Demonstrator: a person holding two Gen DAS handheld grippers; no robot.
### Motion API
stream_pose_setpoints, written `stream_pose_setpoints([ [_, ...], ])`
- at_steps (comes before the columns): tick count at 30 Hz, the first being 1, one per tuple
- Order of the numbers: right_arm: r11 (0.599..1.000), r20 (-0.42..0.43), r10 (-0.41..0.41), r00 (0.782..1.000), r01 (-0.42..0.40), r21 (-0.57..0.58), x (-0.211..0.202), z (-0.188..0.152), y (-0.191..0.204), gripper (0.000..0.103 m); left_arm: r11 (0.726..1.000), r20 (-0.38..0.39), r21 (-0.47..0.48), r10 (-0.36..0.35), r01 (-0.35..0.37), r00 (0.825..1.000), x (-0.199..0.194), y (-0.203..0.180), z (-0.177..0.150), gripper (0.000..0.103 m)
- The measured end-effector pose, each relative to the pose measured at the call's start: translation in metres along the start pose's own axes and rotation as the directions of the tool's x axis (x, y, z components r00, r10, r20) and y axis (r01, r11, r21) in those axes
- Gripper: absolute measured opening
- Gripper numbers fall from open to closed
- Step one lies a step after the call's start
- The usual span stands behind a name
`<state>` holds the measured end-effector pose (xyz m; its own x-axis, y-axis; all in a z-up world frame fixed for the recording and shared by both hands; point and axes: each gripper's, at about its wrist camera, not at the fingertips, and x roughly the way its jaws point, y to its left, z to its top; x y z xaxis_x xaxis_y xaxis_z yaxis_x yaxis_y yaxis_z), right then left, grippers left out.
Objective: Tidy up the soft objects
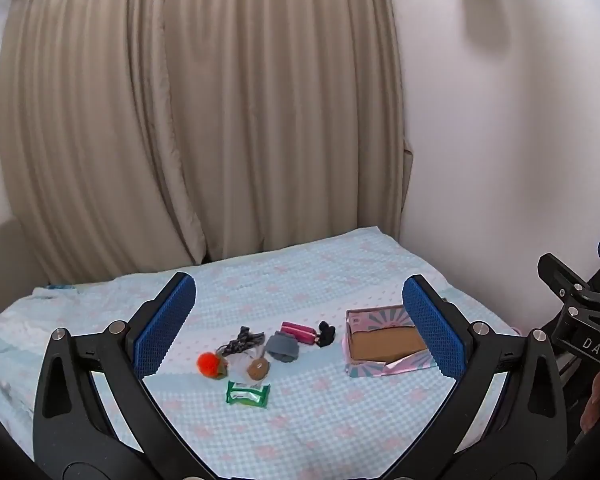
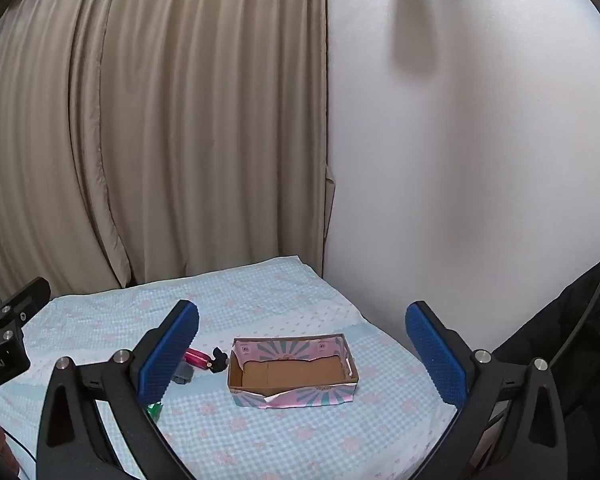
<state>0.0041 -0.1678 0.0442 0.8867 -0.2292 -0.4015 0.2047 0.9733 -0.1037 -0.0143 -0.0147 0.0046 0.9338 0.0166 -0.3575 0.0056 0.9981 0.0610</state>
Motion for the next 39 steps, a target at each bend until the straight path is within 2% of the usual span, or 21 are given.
stream_pose_setpoints([
  [20,1.0,-0.004,0.004,1.0,-0.004,0.012,0.0,-0.016,0.002,0.103,1.0,-0.003,0.007,-0.002,0.002,1.0,0.0,0.003,0.003,0.103],
  [39,1.0,-0.023,0.006,1.0,-0.006,0.017,0.005,-0.008,-0.002,0.103,1.0,-0.011,0.014,-0.005,0.005,1.0,0.004,0.002,0.006,0.103],
])
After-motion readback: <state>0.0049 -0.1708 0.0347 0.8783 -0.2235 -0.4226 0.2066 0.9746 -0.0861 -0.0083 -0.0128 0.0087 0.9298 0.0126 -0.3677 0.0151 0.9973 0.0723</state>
